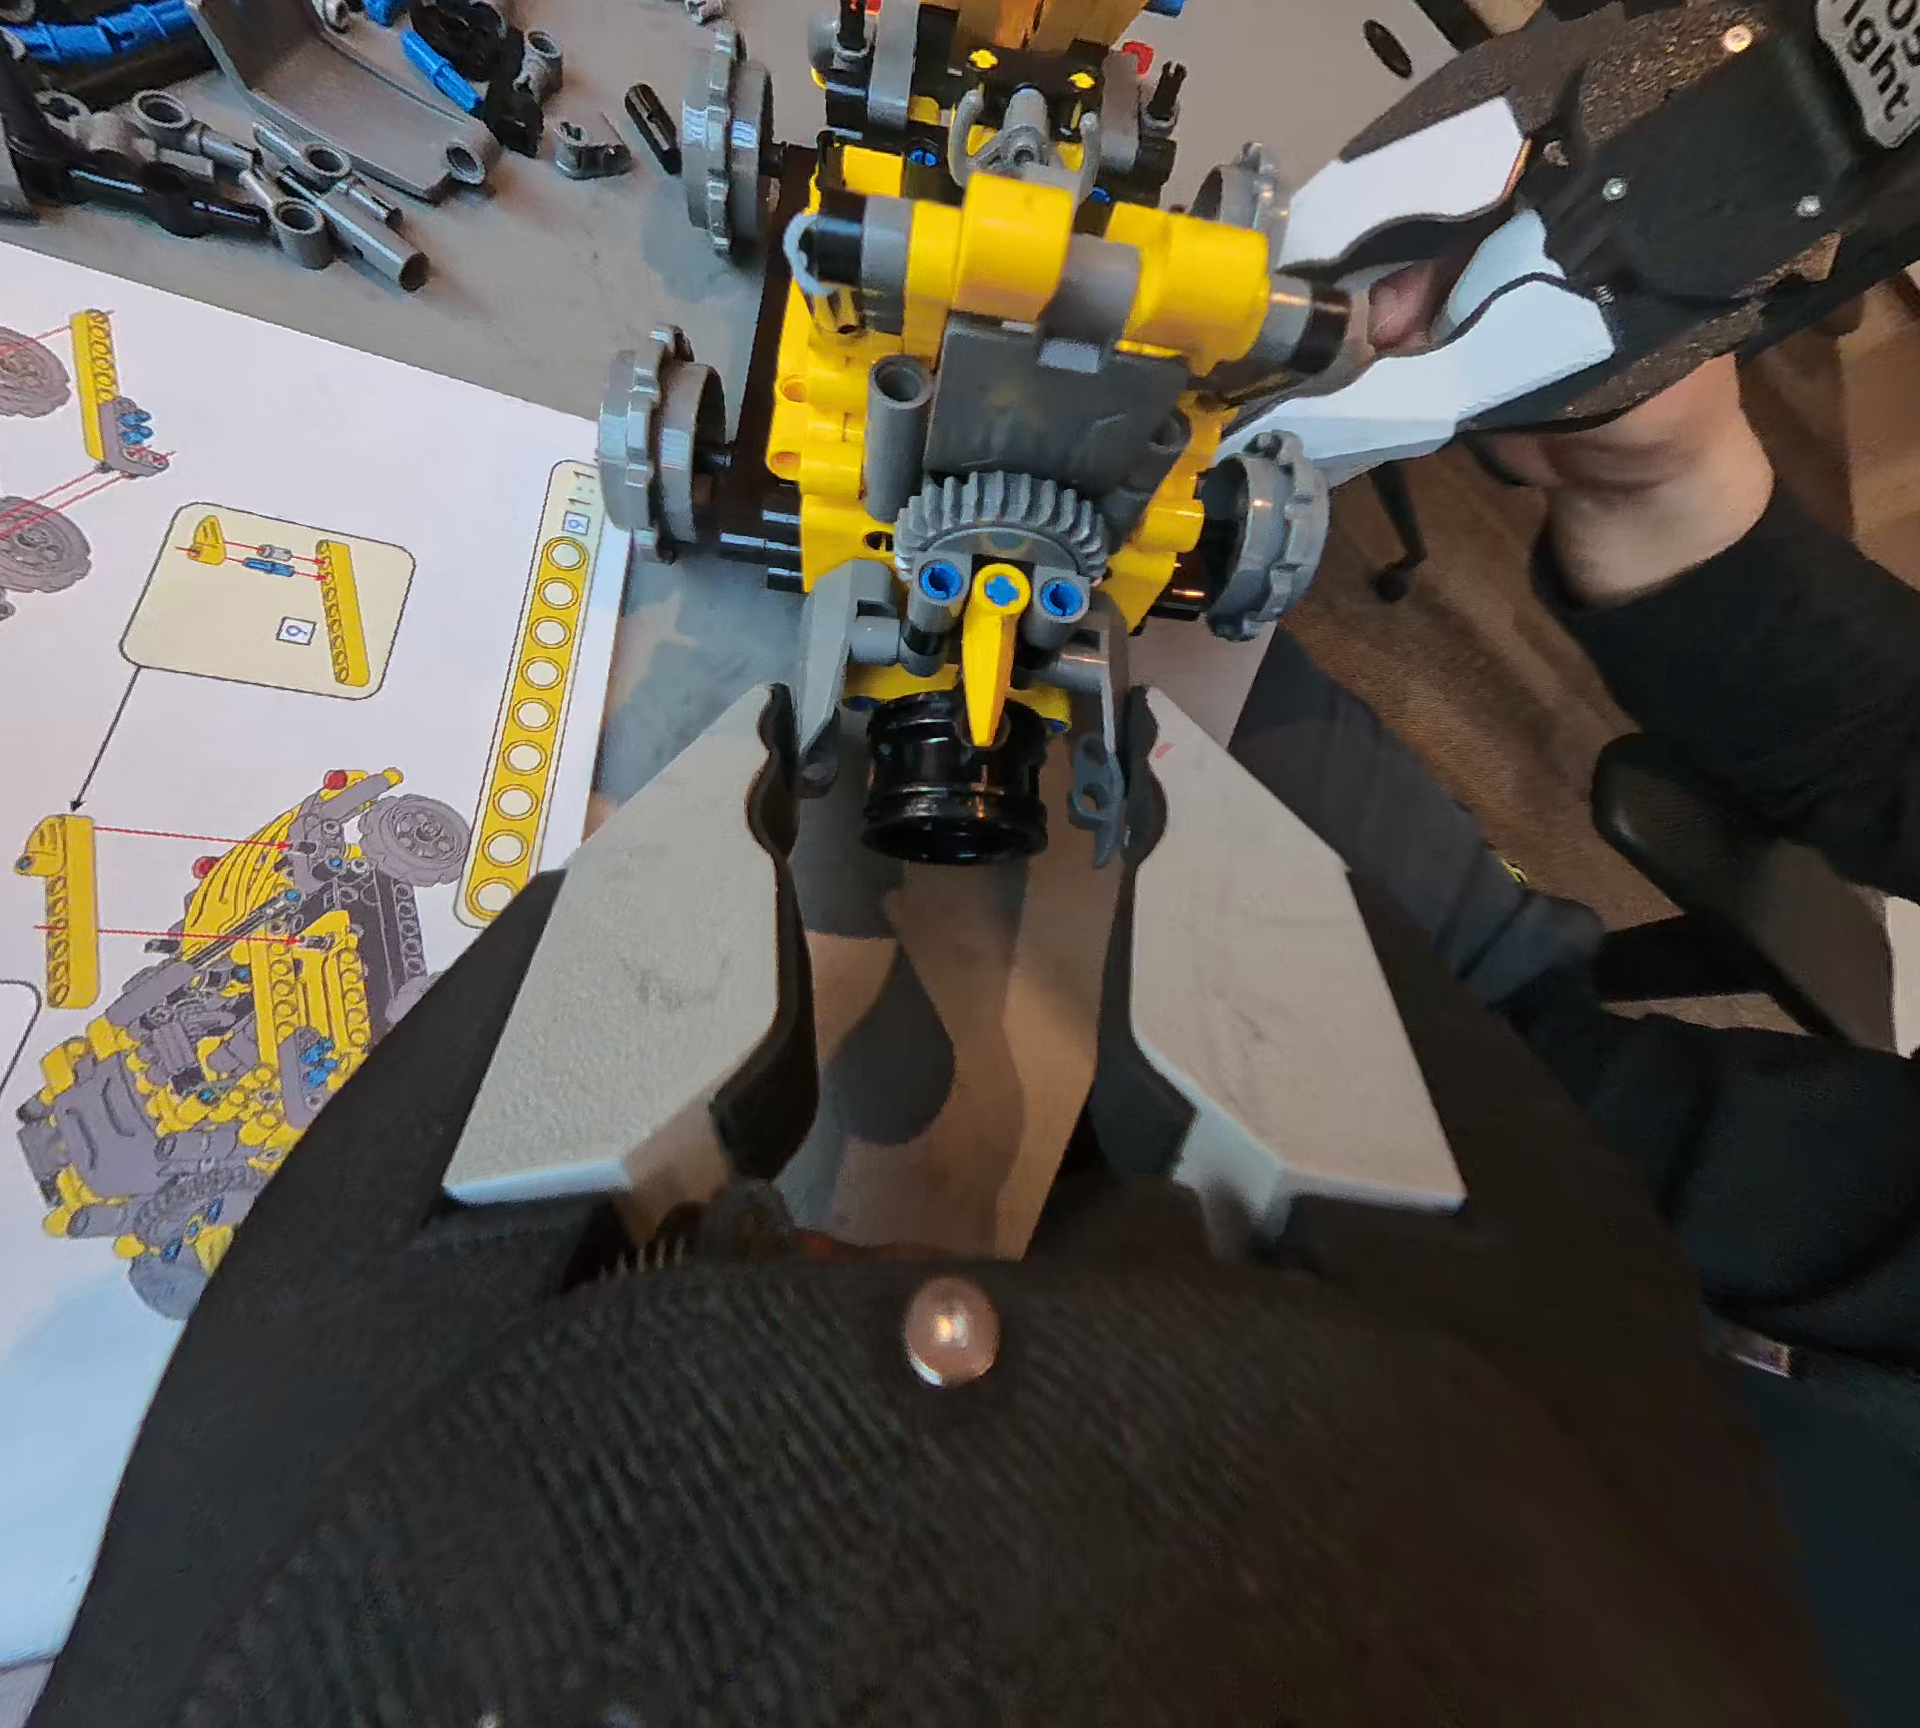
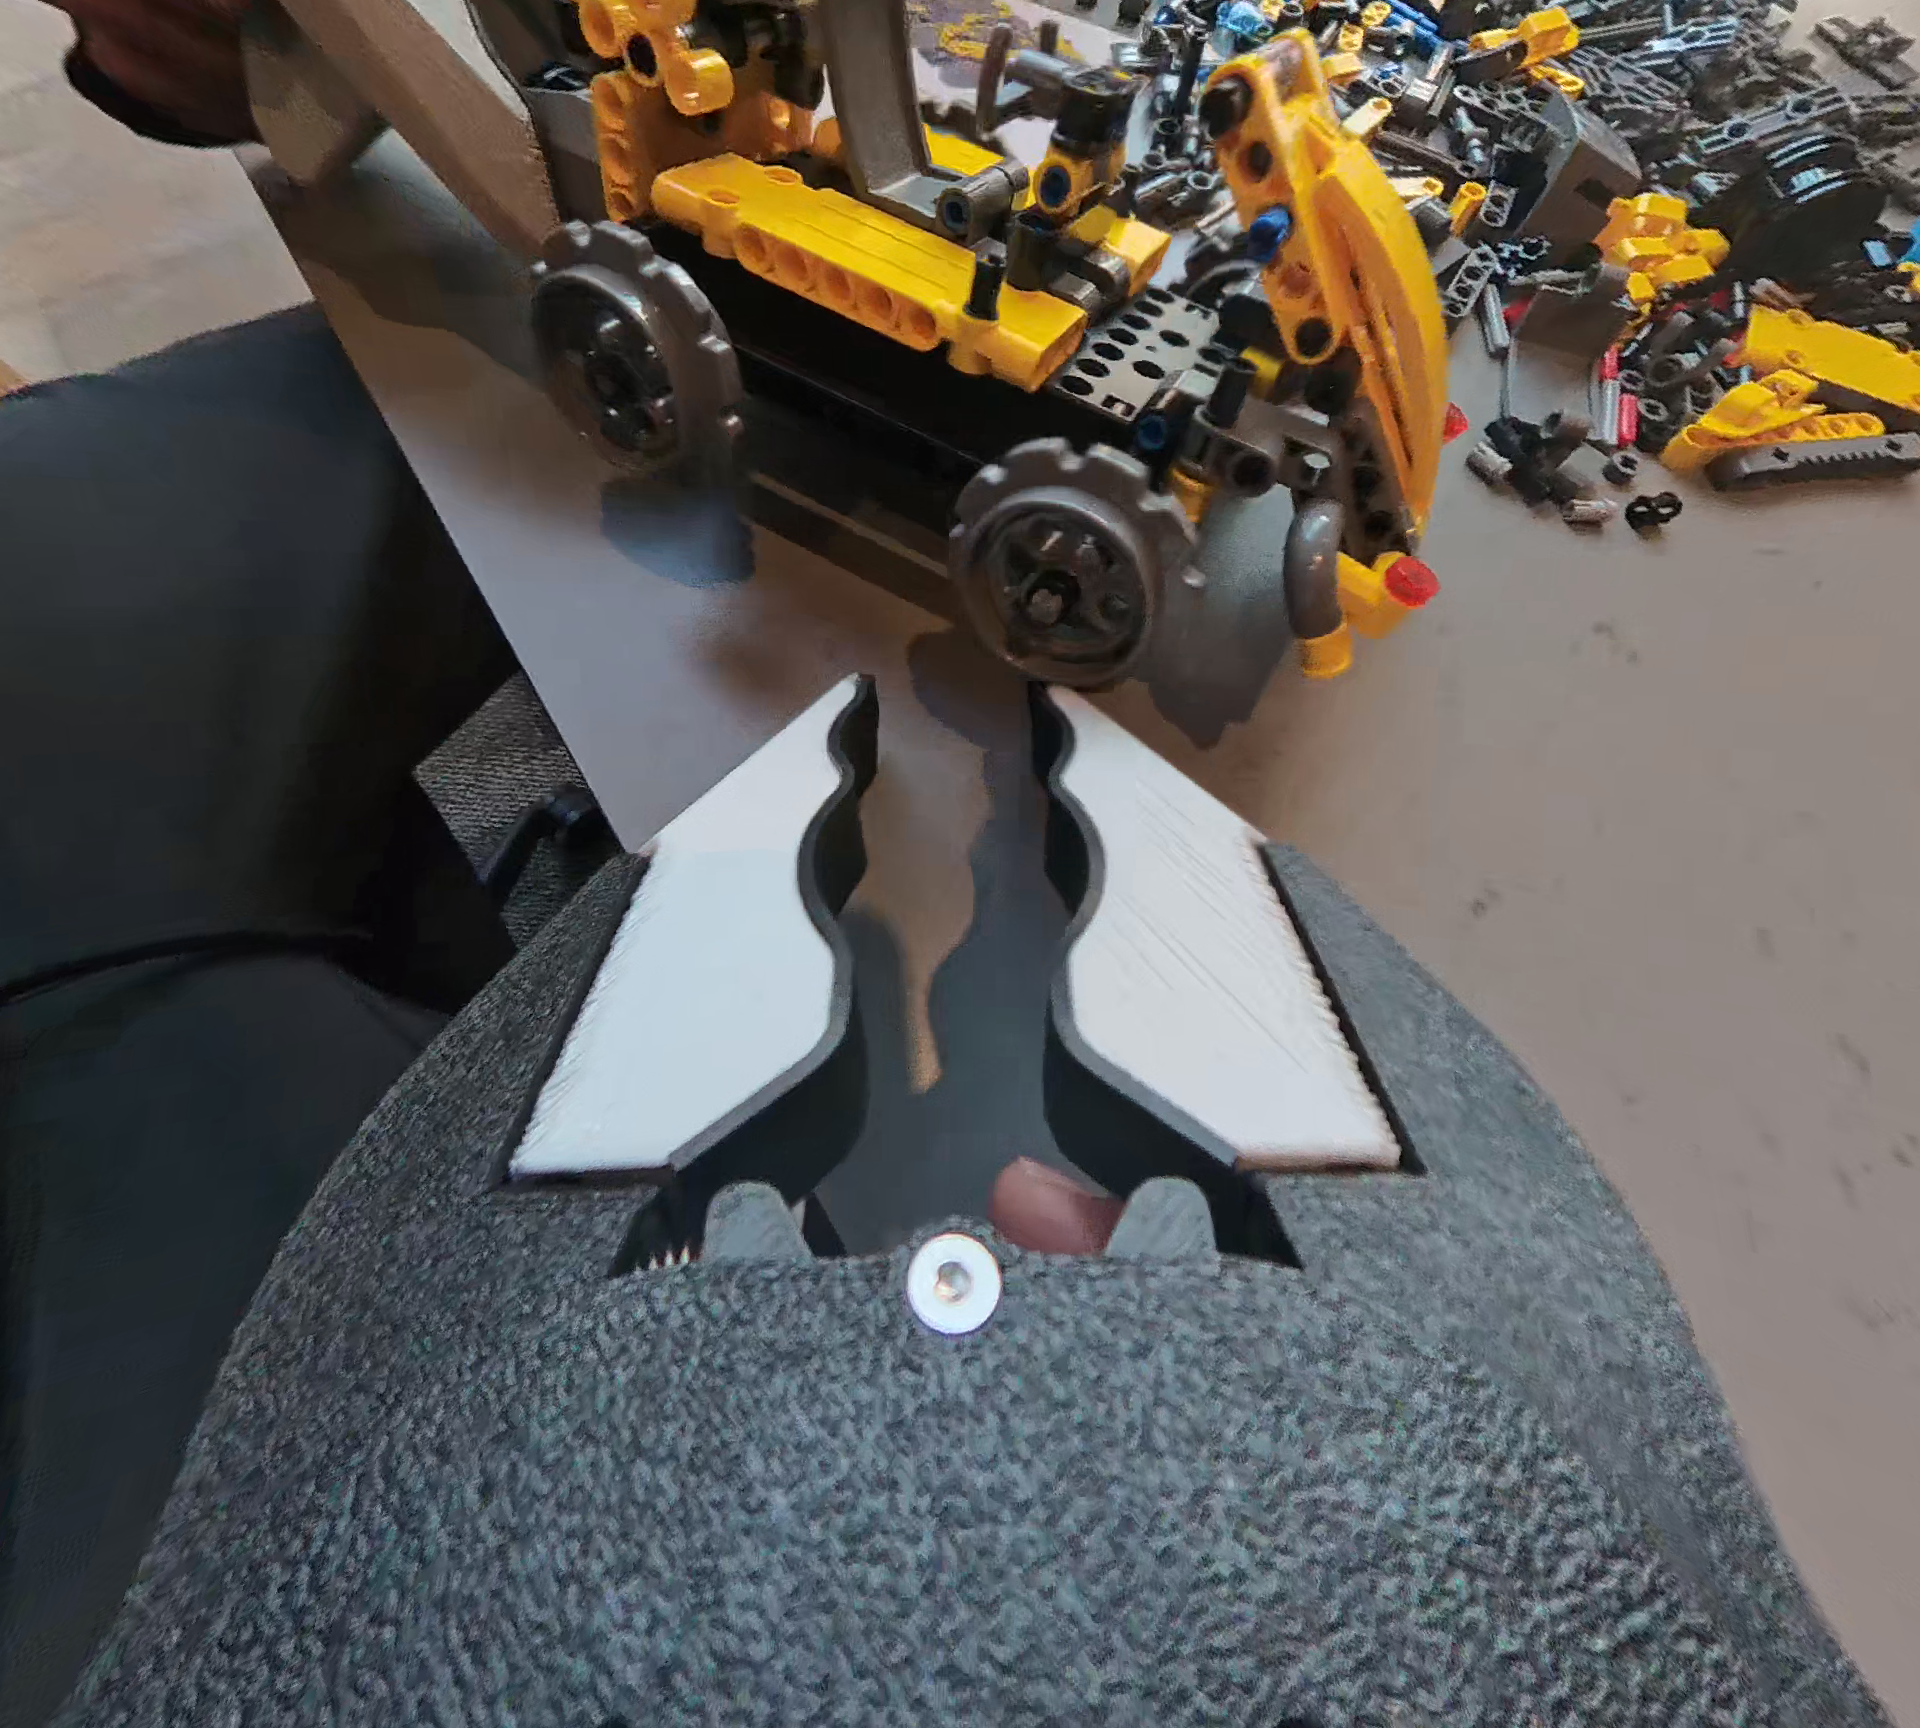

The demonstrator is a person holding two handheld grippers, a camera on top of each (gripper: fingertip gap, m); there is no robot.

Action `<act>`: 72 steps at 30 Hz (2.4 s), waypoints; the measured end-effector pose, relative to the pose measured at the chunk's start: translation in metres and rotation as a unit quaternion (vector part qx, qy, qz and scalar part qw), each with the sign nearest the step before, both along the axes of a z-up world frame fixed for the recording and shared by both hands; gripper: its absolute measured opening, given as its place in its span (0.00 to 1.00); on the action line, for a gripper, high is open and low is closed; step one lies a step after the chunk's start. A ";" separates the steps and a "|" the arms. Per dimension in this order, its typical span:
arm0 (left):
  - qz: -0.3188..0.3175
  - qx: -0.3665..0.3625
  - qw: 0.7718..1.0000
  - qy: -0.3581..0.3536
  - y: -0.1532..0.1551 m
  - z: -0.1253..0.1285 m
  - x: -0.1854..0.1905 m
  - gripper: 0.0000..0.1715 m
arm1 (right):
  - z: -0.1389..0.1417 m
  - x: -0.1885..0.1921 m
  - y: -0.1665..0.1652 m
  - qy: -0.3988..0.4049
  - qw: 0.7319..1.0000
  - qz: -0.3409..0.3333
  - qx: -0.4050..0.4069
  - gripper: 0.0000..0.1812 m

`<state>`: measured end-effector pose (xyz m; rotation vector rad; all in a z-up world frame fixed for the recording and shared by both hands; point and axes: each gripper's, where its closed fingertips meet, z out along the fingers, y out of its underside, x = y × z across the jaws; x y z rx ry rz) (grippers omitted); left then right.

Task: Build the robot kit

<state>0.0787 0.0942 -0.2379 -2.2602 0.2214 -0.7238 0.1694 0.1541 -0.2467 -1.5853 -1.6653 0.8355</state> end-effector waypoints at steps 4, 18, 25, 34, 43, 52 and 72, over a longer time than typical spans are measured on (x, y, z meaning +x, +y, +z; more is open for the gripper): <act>-0.002 -0.010 1.000 0.006 0.000 -0.001 0.003 0.36 | -0.003 -0.001 -0.001 -0.010 1.000 0.003 0.012 0.15; -0.004 -0.026 0.999 -0.037 0.001 0.003 0.003 0.35 | 0.006 -0.006 -0.009 0.014 1.000 0.017 0.007 0.15; -0.004 -0.036 0.997 -0.062 0.004 0.006 0.006 0.35 | 0.014 -0.006 -0.008 0.033 0.999 0.016 -0.004 0.15; -0.023 -0.046 0.995 -0.080 0.000 0.008 0.002 0.35 | 0.017 -0.010 -0.018 0.047 0.998 0.036 -0.023 0.14; -0.059 -0.066 0.992 -0.086 -0.010 0.008 0.001 0.35 | 0.012 -0.013 -0.035 0.069 0.993 0.073 -0.065 0.14; -0.074 -0.060 0.992 -0.084 -0.011 0.008 0.001 0.35 | 0.014 -0.010 -0.044 0.087 0.989 0.101 -0.065 0.16; -0.104 -0.010 0.994 0.027 -0.019 -0.010 -0.001 0.36 | 0.012 0.006 -0.070 0.079 0.976 0.185 -0.078 0.14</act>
